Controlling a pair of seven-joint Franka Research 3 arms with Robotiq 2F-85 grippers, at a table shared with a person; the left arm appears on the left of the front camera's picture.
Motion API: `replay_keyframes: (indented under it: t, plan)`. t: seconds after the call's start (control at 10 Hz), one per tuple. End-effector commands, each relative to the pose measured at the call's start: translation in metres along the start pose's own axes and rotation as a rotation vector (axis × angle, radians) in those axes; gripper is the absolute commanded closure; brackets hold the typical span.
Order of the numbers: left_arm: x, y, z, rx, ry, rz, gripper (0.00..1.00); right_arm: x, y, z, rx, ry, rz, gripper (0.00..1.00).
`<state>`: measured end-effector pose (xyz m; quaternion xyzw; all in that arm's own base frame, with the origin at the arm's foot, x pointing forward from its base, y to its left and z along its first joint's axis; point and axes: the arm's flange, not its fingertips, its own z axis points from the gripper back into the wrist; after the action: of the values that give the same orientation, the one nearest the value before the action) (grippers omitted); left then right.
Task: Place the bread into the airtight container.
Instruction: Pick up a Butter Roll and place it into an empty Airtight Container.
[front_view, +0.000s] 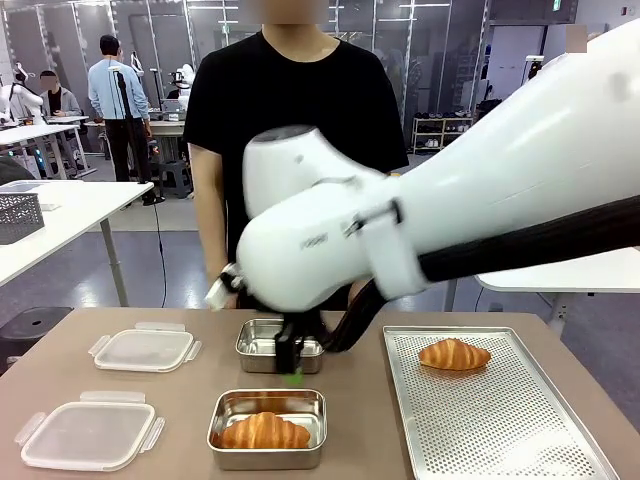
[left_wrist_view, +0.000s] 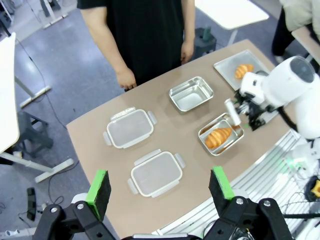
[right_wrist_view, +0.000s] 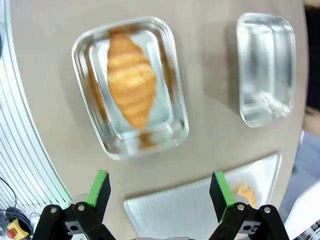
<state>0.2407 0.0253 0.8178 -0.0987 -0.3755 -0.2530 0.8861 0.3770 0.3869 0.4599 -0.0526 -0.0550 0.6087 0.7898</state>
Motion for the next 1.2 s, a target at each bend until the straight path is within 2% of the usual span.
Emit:
replay_keyframes:
  t: [0.0, 0.1, 0.2, 0.4, 0.8, 0.9, 1.1]
  plan:
    - [0.001, 0.000, 0.000, -0.003, -0.002, -0.003, 0.00, -0.057, -0.022, 0.011, 0.024, 0.015, -0.049, 0.00]
    - [0.001, 0.000, 0.000, -0.003, -0.002, -0.003, 0.00, -0.085, -0.039, 0.017, 0.037, 0.022, -0.064, 0.00]
    - [0.001, 0.000, 0.000, -0.003, -0.002, -0.003, 0.00, -0.115, -0.052, 0.025, 0.043, -0.007, -0.014, 0.00]
    - [0.001, 0.000, 0.000, -0.003, -0.002, -0.003, 0.00, -0.168, -0.075, 0.036, 0.006, -0.009, -0.035, 0.00]
    - [0.001, 0.000, 0.000, -0.003, -0.002, -0.003, 0.00, -0.231, -0.092, 0.034, 0.016, -0.006, -0.189, 0.00]
    - [0.001, 0.000, 0.000, -0.003, -0.002, -0.003, 0.00, -0.248, -0.098, 0.029, 0.034, -0.027, -0.262, 0.00]
    - [0.001, 0.000, 0.000, -0.003, -0.002, -0.003, 0.00, -0.277, -0.111, 0.015, 0.136, -0.194, -0.312, 0.00]
